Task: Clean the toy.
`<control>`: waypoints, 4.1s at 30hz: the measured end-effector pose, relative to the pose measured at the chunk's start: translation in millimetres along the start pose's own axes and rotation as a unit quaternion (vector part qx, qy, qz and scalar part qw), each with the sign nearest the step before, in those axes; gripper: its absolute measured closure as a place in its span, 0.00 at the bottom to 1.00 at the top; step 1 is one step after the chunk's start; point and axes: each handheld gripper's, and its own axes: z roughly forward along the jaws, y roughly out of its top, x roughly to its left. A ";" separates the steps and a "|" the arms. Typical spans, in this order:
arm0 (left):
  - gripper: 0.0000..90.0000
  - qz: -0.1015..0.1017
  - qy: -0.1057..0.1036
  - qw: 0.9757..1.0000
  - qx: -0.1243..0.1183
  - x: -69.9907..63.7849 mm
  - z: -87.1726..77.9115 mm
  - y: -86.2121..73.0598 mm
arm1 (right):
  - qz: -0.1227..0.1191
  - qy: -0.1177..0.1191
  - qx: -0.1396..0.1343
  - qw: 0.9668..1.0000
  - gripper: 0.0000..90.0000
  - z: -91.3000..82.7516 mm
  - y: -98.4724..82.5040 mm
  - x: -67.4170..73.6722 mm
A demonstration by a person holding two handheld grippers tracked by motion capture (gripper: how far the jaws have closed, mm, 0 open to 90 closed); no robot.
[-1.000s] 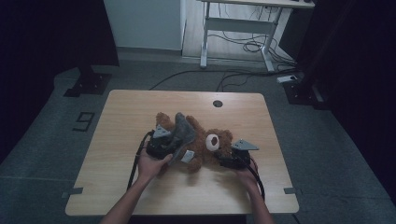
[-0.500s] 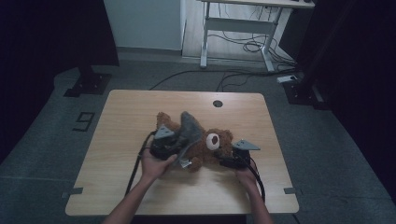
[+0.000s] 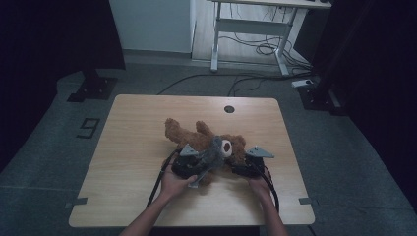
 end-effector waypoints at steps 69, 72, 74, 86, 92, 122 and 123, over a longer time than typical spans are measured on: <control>0.87 -0.090 0.141 0.986 -0.026 95.0 -33.5 46.9 | -0.008 0.019 -0.013 1.000 0.34 0.5 -5.6 -5.7; 0.87 -0.107 0.164 0.980 -0.014 108.1 -32.9 37.4 | -0.008 0.018 -0.013 1.000 0.34 0.6 -5.5 -5.5; 0.87 -0.121 0.171 0.978 -0.001 118.1 -31.5 25.8 | -0.008 0.018 -0.013 1.000 0.34 0.6 -5.6 -5.4; 0.87 -0.139 0.122 0.982 0.037 123.2 -27.3 -29.1 | -0.010 0.016 -0.011 1.000 0.34 0.3 -5.6 -4.9; 0.87 -0.119 0.091 0.989 -0.020 106.0 -50.1 -11.6 | -0.008 0.019 -0.011 1.000 0.34 0.4 -5.6 -5.8; 0.87 -0.089 0.101 0.991 0.015 93.7 -30.6 -27.4 | -0.007 0.011 -0.015 1.000 0.35 5.9 -4.6 -7.8; 0.87 -0.086 0.104 0.991 0.014 94.6 -29.8 -23.6 | -0.004 0.011 -0.013 1.000 0.34 7.6 -2.8 -9.6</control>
